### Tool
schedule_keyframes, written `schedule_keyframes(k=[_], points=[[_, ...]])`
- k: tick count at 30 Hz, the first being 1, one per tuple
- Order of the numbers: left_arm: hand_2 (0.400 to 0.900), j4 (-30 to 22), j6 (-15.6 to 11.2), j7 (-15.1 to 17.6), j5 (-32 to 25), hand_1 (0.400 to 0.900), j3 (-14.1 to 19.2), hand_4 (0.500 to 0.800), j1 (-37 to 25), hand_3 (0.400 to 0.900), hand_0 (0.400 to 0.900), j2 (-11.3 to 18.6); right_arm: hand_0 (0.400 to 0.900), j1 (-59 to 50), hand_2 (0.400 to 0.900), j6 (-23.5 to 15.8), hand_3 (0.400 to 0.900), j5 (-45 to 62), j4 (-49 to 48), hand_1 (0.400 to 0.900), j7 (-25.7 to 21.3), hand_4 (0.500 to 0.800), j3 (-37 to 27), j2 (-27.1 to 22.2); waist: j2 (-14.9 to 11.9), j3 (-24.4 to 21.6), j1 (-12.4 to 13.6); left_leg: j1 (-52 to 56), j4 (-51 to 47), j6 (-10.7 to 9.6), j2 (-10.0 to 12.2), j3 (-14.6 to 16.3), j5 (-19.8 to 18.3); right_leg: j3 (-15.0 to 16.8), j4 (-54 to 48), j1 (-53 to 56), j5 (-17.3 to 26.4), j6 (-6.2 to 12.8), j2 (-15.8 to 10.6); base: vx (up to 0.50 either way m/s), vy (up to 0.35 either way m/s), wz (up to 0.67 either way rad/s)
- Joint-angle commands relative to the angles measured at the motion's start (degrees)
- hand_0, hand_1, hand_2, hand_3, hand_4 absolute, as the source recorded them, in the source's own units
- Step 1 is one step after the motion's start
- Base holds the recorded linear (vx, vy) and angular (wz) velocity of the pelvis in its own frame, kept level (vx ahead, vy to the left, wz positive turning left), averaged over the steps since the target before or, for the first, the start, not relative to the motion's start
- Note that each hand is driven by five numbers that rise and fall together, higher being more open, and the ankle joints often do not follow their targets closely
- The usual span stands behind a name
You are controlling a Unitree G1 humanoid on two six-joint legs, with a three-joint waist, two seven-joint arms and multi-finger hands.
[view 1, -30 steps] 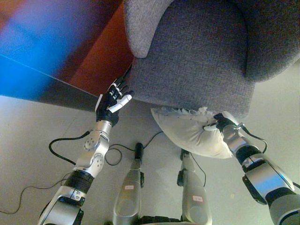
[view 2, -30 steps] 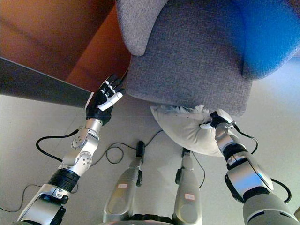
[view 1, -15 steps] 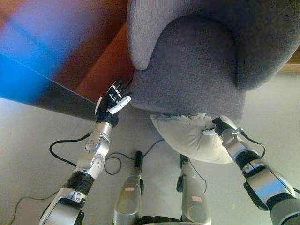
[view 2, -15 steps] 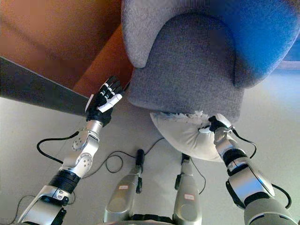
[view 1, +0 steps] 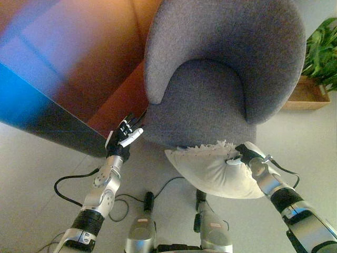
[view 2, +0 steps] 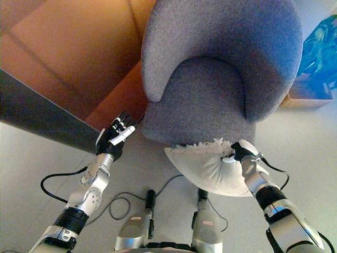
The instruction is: Pick up the pillow and put it on the sofa.
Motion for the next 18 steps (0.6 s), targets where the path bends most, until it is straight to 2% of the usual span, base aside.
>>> schedule_keyframes(k=[1, 4, 10, 18], points=[[0.900, -2.99, -2.79, -2.70, 2.61, 0.900, 0.61, 0.800, 2.06, 0.900, 0.900, -0.05, 0.400, -1.74, 0.400, -2.32, 0.400, -4.60, -5.17, 0.400, -0.93, 0.500, -2.07, -7.88, -2.87, -13.03, 0.39, -1.96, 3.44, -0.38, 0.32, -1.02, -2.10, 0.53, 1.77, 3.93, -2.27, 6.07, -3.99, 0.14, 0.013, 0.02], [0.900, -2.02, -1.96, -3.05, 2.61, 0.900, 1.18, 0.800, 3.18, 0.900, 0.900, -0.20, 0.400, -2.25, 0.400, -2.17, 0.400, -6.39, -7.60, 0.400, 2.17, 0.500, -3.58, -9.59, -3.36, -15.59, 0.44, -1.09, 2.73, -0.34, 0.43, -0.86, -1.69, 0.17, 1.27, 4.78, -1.95, 6.10, -4.00, 0.08, 0.018, -0.01], [0.900, 1.30, -1.96, -3.80, 2.74, 0.900, 1.16, 0.800, 3.15, 0.900, 0.900, -0.24, 0.400, -7.87, 0.400, -2.02, 0.400, -5.86, -7.41, 0.400, 4.86, 0.500, -3.20, -12.22, -3.78, -18.47, 0.75, 0.24, 1.78, -0.51, 0.91, -0.41, -1.55, -0.49, 0.89, 6.02, -2.06, 6.20, -3.93, 0.04, 0.016, -0.01], [0.900, 3.77, -2.11, -5.61, 2.16, 0.900, 0.30, 0.800, 3.54, 0.900, 0.900, -0.18, 0.400, -17.21, 0.400, -3.62, 0.400, -4.49, -3.62, 0.400, 6.14, 0.500, -1.45, -16.12, -4.14, -21.29, 1.47, 0.93, 1.43, -0.54, 1.15, -0.55, -1.54, -1.12, 1.13, 6.85, -2.48, 6.18, -3.98, 0.02, 0.005, 0.03]])
